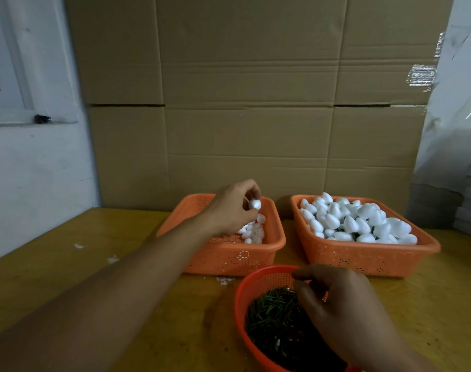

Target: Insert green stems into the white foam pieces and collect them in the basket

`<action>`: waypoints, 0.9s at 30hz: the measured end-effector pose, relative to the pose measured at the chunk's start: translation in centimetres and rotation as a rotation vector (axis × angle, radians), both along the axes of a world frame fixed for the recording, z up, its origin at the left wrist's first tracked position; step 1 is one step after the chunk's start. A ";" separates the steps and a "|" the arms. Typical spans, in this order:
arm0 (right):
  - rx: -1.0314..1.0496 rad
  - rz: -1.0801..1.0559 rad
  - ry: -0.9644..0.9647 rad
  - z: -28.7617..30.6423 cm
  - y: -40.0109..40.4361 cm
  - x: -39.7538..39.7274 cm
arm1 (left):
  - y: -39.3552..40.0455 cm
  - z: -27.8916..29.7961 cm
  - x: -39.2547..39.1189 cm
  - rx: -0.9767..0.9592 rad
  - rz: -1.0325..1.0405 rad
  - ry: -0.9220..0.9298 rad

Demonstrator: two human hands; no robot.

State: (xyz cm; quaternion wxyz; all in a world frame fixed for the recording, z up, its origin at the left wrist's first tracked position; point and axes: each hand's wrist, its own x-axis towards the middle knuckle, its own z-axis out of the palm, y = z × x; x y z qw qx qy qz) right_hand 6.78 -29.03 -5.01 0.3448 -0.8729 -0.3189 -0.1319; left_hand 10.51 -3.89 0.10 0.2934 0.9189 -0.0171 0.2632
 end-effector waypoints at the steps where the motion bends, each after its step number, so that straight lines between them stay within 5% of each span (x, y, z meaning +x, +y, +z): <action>1: -0.002 -0.003 -0.003 0.0 0.0 0.0 | -0.6 0.0 -1.1 -0.021 -0.026 -0.032; 13: -0.083 -0.010 -0.002 -0.1 0.1 -0.1 | -6.8 -3.8 -10.1 -0.161 -0.245 -0.133; 20: -0.409 0.084 0.046 0.7 -0.2 0.0 | -7.3 -5.9 -11.0 -0.600 -0.372 0.098; 27: -0.663 0.141 0.023 0.3 0.7 -0.5 | -7.3 -6.7 -11.2 -0.640 -0.365 0.110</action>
